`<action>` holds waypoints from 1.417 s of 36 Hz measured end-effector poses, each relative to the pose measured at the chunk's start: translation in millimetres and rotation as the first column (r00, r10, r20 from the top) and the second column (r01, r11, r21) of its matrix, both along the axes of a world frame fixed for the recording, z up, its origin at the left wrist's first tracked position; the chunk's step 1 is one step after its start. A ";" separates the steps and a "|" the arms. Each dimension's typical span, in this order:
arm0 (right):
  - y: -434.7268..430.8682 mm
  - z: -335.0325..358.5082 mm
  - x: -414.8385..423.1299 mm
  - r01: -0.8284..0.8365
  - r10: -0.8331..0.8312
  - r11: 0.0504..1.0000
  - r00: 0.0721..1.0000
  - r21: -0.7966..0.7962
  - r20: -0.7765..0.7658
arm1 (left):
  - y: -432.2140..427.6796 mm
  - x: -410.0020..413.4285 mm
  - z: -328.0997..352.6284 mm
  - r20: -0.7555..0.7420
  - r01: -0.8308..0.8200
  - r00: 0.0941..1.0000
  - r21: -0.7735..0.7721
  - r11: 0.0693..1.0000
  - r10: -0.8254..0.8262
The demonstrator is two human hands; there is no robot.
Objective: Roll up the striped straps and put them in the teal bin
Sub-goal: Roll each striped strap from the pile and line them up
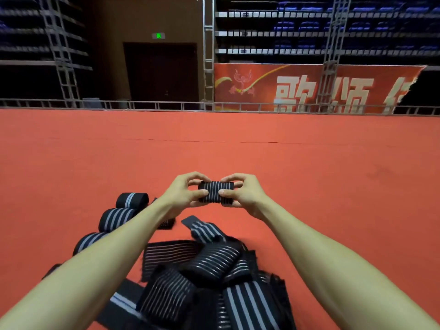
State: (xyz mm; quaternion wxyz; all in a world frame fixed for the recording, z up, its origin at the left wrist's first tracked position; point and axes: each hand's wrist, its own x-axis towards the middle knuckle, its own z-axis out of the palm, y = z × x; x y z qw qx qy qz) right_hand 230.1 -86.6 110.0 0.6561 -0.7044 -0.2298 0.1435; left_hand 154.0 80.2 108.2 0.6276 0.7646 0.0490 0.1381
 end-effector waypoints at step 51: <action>45.4 -130.0 74.5 0.010 0.201 0.827 0.929 -0.561 0.312 | 57.3 73.5 -109.2 -0.392 0.297 0.920 0.725 0.622 0.017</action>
